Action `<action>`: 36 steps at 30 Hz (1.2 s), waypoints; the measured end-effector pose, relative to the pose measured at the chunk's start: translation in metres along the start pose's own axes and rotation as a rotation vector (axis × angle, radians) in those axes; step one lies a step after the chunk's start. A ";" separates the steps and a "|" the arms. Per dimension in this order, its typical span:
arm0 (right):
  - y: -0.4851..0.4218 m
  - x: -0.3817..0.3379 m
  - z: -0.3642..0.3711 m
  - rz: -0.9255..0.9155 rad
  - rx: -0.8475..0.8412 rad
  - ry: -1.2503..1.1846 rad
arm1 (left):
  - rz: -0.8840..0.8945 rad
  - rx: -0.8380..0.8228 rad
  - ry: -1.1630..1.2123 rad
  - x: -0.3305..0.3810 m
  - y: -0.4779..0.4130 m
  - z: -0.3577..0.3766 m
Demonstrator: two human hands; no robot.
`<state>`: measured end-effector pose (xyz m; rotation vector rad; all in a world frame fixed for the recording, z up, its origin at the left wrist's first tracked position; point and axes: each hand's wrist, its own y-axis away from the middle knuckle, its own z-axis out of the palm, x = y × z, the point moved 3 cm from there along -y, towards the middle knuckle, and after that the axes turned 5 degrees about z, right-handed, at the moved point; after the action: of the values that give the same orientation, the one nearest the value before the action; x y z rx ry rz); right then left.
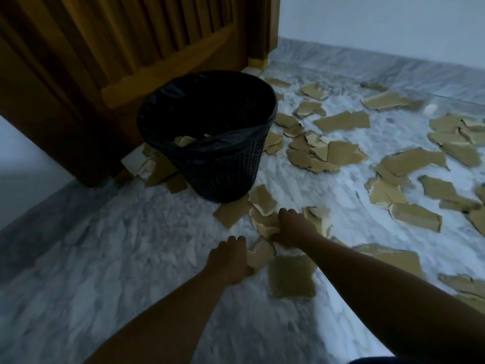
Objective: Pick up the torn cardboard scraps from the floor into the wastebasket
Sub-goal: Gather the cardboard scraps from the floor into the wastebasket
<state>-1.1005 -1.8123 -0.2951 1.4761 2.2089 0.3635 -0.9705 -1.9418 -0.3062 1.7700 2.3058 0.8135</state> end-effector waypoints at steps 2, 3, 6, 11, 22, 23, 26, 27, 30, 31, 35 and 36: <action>0.000 0.001 0.009 0.010 0.040 0.053 | 0.002 0.013 -0.006 -0.010 0.002 0.011; 0.001 0.001 0.012 0.012 0.046 0.030 | 0.000 -0.004 0.027 -0.014 0.002 0.012; -0.001 0.007 0.016 0.018 0.008 -0.071 | 0.049 -0.089 0.075 -0.023 -0.005 0.005; -0.005 0.022 0.003 -0.039 -0.045 -0.128 | 0.041 -0.156 0.096 -0.039 -0.036 -0.028; -0.042 0.026 -0.024 0.095 0.037 -0.671 | 0.130 0.215 0.013 -0.032 -0.084 -0.025; -0.047 0.019 -0.020 0.093 0.027 -0.670 | 0.145 0.256 0.004 -0.033 -0.079 -0.022; -0.062 -0.006 -0.010 0.096 0.015 -0.622 | 0.184 0.334 -0.010 -0.038 -0.062 -0.019; -0.067 -0.013 -0.007 0.108 0.019 -0.584 | 0.193 0.345 -0.016 -0.042 -0.059 -0.018; -0.073 -0.027 0.002 0.123 0.016 -0.374 | 0.196 0.319 0.002 -0.050 -0.056 -0.013; -0.073 -0.029 0.004 0.115 0.024 -0.322 | 0.181 0.307 0.021 -0.050 -0.057 -0.012; -0.066 -0.032 0.007 0.137 0.044 -0.327 | 0.022 0.288 0.178 -0.049 -0.065 -0.012; -0.066 -0.031 0.007 0.155 0.042 -0.334 | -0.006 0.274 0.187 -0.048 -0.068 -0.011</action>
<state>-1.1399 -1.8666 -0.3239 1.6044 1.8563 0.1084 -1.0189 -2.0016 -0.3408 1.8609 2.6548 0.7184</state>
